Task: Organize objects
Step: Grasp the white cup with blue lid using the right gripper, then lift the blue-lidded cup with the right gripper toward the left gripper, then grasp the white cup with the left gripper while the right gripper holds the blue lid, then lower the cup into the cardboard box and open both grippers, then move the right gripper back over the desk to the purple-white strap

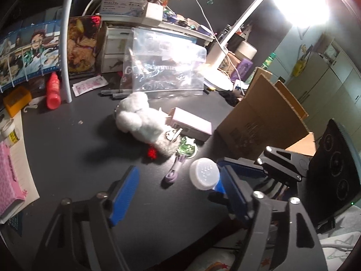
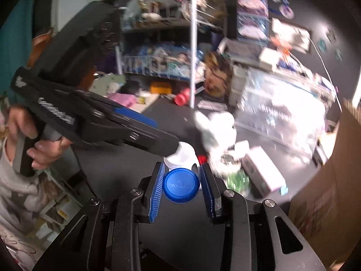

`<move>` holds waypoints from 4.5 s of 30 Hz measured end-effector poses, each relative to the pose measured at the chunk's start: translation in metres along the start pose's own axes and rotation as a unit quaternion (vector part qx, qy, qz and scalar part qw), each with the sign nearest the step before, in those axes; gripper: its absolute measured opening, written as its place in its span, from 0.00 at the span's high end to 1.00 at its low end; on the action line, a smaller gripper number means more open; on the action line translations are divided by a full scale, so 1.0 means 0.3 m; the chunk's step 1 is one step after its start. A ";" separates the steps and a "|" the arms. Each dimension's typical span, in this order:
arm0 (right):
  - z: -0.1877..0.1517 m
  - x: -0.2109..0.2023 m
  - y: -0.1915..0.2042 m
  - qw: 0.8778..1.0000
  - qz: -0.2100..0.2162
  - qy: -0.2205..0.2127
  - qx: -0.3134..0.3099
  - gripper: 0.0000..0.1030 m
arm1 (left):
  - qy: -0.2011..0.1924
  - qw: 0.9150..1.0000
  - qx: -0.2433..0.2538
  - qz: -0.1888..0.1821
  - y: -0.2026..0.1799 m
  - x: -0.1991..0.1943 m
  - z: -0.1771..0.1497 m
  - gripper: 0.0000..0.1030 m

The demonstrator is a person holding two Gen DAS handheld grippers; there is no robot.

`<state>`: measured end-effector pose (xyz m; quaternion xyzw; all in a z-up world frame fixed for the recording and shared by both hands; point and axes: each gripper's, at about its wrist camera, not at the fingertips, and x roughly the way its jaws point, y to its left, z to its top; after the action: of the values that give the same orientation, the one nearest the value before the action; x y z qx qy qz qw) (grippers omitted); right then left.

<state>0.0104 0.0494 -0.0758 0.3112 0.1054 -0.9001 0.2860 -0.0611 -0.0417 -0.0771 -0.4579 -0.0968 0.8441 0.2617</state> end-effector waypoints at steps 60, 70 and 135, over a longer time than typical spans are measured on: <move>0.137 -0.056 0.064 0.994 -0.005 -0.028 -0.106 0.74 | -0.030 0.998 0.021 -0.042 -0.123 -0.123 0.083 0.67; 0.232 -0.284 -0.102 0.992 -0.085 -0.045 -0.086 0.74 | -0.018 0.992 0.108 -0.056 -0.406 -0.074 0.307 0.67; -0.052 0.212 -0.123 0.995 0.036 0.096 0.013 0.46 | -0.054 0.991 -0.051 0.108 0.073 -0.005 -0.149 0.13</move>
<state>-0.0442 0.0566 -0.1270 0.4031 0.1090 -0.8567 0.3028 -0.0314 -0.0644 -0.1100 -0.4325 -0.1033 0.8847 0.1397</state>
